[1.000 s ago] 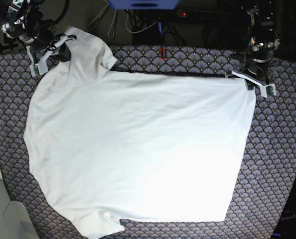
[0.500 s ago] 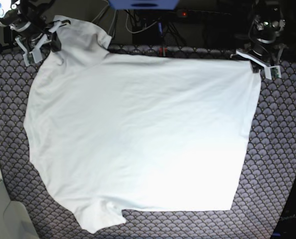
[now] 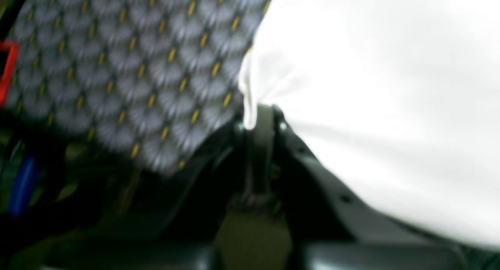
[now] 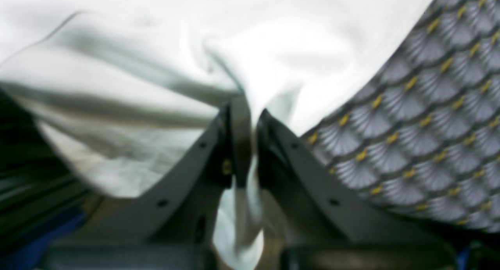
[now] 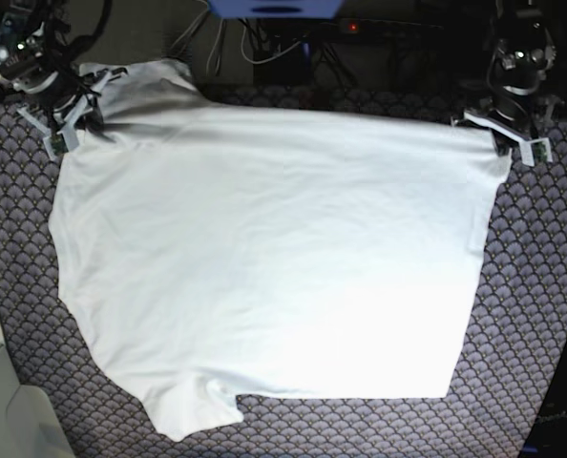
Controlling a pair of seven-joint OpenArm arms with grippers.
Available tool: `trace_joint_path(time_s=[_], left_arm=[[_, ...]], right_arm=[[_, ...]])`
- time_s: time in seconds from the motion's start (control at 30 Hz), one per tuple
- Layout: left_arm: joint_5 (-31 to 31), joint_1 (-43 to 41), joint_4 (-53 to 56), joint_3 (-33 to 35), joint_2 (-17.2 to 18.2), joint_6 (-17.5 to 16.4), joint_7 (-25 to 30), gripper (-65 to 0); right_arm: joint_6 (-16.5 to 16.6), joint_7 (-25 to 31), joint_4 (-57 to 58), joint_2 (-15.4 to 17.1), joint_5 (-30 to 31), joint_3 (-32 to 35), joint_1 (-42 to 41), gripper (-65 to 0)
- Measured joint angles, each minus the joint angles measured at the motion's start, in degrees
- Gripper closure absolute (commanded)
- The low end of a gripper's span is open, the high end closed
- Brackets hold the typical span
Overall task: Fold the T-shirt properly
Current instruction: 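Lift both shoulder corners and drag them across toward the hem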
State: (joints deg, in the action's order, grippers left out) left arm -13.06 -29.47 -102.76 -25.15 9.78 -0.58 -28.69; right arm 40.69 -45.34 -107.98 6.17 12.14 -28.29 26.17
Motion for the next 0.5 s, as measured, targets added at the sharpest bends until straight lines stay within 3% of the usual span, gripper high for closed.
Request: trace_joint_path(time_s=[0.3, 0.5], left_arm=[[0.33, 7.56, 0.22, 4.26, 0.02, 0.35, -10.38, -0.5], [0.33, 11.02, 0.15, 4.33, 0.24, 0.37, -17.42, -0.5]], right_arm=[[-0.31, -0.46, 0.04, 0.22, -13.38, 3.34, -9.94, 0.0], [-0.24, -0.44, 0.04, 0.31, -17.46, 5.62, -14.10, 0.0]])
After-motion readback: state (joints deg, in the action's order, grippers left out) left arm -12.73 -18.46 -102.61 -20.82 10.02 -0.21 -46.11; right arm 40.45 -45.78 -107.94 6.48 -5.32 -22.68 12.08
